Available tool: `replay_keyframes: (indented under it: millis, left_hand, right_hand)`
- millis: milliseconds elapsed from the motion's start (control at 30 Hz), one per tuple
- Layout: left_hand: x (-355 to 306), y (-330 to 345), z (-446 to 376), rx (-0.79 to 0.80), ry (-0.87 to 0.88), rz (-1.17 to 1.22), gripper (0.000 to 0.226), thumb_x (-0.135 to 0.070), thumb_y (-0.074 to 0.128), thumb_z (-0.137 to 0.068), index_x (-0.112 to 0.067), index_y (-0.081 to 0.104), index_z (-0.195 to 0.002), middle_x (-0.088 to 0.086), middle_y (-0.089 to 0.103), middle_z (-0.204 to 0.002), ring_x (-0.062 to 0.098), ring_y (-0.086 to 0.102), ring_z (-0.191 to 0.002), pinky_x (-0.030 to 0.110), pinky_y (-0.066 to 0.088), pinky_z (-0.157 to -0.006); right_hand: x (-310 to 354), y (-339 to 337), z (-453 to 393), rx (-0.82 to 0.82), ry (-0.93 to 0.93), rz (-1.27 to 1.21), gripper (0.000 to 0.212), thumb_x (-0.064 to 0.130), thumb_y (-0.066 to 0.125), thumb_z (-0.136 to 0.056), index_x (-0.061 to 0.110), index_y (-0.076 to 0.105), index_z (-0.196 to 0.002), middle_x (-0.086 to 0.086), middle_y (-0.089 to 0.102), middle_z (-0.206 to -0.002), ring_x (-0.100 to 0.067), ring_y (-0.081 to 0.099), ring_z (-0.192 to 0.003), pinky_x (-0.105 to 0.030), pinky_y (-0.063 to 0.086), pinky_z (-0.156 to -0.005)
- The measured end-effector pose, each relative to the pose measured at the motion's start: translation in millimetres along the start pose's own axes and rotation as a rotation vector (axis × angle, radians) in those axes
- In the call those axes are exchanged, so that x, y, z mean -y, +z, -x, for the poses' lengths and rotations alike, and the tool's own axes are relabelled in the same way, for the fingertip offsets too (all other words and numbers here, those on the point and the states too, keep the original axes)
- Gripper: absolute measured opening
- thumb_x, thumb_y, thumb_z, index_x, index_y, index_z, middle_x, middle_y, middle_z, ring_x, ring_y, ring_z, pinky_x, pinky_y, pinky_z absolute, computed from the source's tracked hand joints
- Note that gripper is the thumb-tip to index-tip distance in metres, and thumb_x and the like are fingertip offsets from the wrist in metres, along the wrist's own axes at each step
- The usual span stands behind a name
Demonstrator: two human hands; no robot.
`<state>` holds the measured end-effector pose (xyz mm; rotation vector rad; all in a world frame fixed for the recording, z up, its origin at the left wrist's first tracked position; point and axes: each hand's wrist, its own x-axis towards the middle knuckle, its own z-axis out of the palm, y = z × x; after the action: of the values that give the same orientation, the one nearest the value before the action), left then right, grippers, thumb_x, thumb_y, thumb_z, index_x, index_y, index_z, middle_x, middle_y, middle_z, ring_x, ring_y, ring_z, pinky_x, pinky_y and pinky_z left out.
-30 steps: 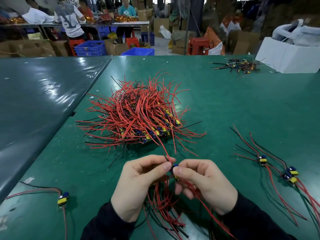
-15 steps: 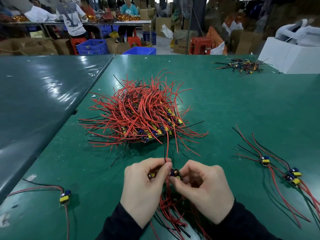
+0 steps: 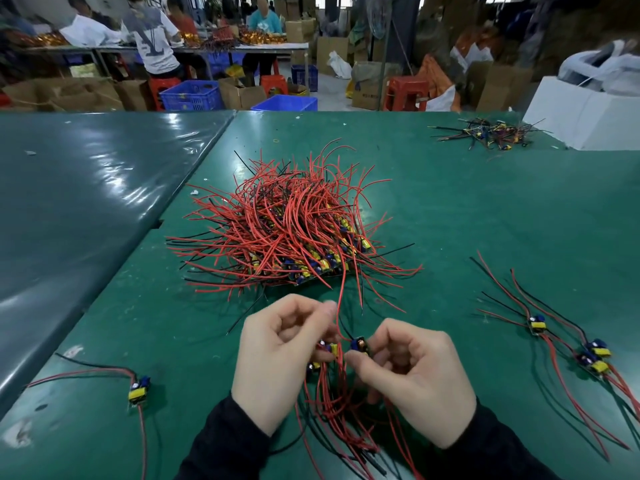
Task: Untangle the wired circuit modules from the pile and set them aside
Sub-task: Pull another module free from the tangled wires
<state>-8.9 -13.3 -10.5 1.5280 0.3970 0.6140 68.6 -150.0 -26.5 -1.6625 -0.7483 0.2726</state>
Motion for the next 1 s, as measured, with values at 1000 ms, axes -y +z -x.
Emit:
replay_keyframes:
  millis: [1000]
  left_hand:
    - [-11.4, -20.7, -6.8, 0.126, 0.169, 0.491, 0.017, -0.028, 0.076, -0.074, -0.022, 0.071, -0.089, 0.012, 0.072, -0.102, 0.028, 0.069, -0.098, 0.031, 0.056, -0.073]
  right_hand:
    - [19.4, -10.0, 6.4, 0.456, 0.079, -0.298, 0.021, 0.028, 0.077, -0.063, 0.025, 0.058, -0.057, -0.022, 0.049, -0.047, -0.007, 0.045, -0.038, -0.014, 0.032, -0.040]
